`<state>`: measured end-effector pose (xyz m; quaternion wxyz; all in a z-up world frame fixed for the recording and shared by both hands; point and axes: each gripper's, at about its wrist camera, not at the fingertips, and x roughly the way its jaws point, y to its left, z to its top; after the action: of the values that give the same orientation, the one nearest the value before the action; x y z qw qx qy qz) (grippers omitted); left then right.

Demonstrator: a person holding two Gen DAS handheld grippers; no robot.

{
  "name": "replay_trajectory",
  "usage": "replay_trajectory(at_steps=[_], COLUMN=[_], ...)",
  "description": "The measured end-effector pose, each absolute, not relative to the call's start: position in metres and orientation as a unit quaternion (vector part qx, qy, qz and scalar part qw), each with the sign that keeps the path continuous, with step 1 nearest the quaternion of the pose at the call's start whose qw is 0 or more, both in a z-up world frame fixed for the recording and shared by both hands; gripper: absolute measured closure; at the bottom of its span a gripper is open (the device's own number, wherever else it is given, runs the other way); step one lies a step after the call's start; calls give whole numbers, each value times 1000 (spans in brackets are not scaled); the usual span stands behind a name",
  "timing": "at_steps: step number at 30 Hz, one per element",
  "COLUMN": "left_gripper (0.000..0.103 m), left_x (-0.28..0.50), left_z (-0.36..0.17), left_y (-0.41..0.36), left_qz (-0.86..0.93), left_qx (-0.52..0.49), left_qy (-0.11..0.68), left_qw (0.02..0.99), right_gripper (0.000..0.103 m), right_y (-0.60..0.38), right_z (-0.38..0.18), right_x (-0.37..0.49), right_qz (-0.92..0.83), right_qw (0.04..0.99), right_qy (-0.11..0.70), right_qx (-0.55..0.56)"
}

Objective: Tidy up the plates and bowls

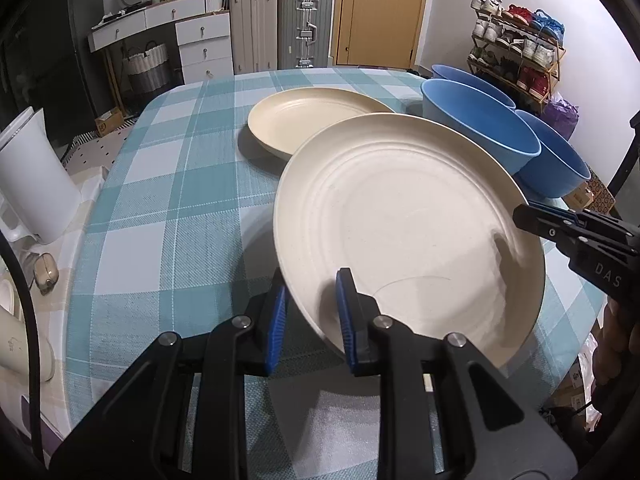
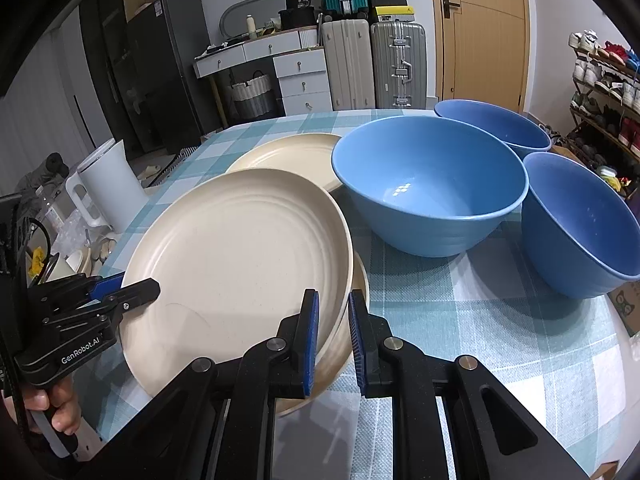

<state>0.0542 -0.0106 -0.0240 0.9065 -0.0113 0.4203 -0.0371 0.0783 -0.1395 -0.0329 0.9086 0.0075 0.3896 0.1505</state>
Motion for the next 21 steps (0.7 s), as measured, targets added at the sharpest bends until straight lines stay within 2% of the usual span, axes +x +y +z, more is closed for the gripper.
replay_trajectory(at_steps=[21], left_gripper=[82], left_x=[57], left_z=[-35], left_y=[-23], left_qz=[-25], left_qx=[22], left_qy=[427], left_qw=[904], right_gripper=[86], right_y=[-139], right_z=[-42], right_x=[81], right_qz=[145], right_qw=[906], right_qy=[399], right_qx=[14])
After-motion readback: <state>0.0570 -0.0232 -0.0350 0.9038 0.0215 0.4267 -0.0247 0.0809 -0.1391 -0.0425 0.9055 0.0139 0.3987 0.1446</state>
